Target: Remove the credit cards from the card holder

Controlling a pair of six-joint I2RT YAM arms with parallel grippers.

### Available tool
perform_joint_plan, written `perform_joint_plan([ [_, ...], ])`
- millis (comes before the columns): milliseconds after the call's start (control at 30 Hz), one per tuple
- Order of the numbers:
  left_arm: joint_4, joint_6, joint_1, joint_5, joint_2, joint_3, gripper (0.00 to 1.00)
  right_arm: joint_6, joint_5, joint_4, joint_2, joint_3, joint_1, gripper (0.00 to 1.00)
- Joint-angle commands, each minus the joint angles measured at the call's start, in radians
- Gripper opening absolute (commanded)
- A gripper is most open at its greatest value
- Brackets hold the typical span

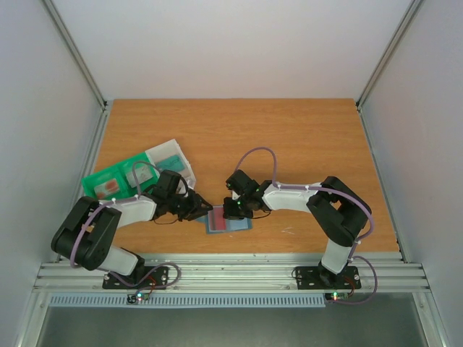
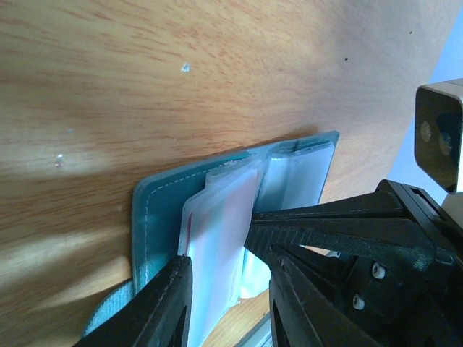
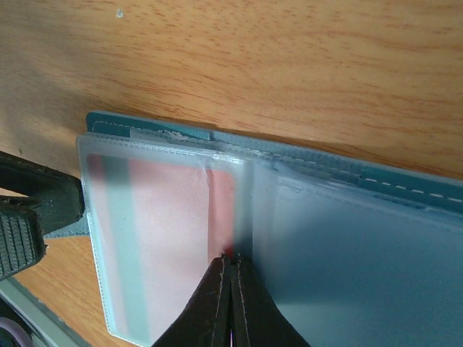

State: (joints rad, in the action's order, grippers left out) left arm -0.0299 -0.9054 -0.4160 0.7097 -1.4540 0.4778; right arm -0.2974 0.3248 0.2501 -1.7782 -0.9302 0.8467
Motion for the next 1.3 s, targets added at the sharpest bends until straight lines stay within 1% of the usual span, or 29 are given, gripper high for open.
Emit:
perform_joint_plan([
  [0,-0.082,0.003,-0.004,0.014,-0.021,0.002,0.31,-0.01,-0.065,0.014,-0.033,0.035,0.006,0.01],
  [300,-0.089,0.003,-0.004,0.017,-0.043,0.011,0.31,-0.029,-0.056,-0.001,-0.026,0.045,0.006,0.01],
  [367,-0.065,0.006,-0.004,0.014,-0.019,0.021,0.31,-0.036,-0.056,-0.008,-0.026,0.053,0.006,0.01],
  [467,0.016,0.014,-0.004,-0.007,0.023,0.043,0.34,-0.055,-0.046,-0.016,-0.029,0.064,0.006,0.01],
  [600,0.158,0.074,-0.004,-0.059,0.025,0.095,0.36,-0.063,-0.032,-0.018,-0.036,0.065,0.006,0.01],
  [700,0.16,0.085,-0.004,-0.037,-0.004,0.129,0.36,-0.059,-0.029,-0.023,-0.032,0.06,0.005,0.01],
  [867,0.179,0.092,-0.004,-0.068,0.0,0.131,0.36,-0.045,-0.035,-0.016,-0.037,0.035,0.007,0.01],
  [1033,0.211,0.097,-0.004,-0.069,0.013,0.116,0.36,-0.062,0.014,-0.026,-0.04,0.024,0.007,0.08],
  [1133,0.218,0.121,-0.004,-0.091,0.022,0.106,0.37,-0.067,0.007,-0.016,-0.028,0.015,0.007,0.13],
  [1267,0.167,0.094,-0.004,-0.071,0.029,0.066,0.37,-0.058,0.002,0.01,-0.024,-0.007,0.008,0.15],
])
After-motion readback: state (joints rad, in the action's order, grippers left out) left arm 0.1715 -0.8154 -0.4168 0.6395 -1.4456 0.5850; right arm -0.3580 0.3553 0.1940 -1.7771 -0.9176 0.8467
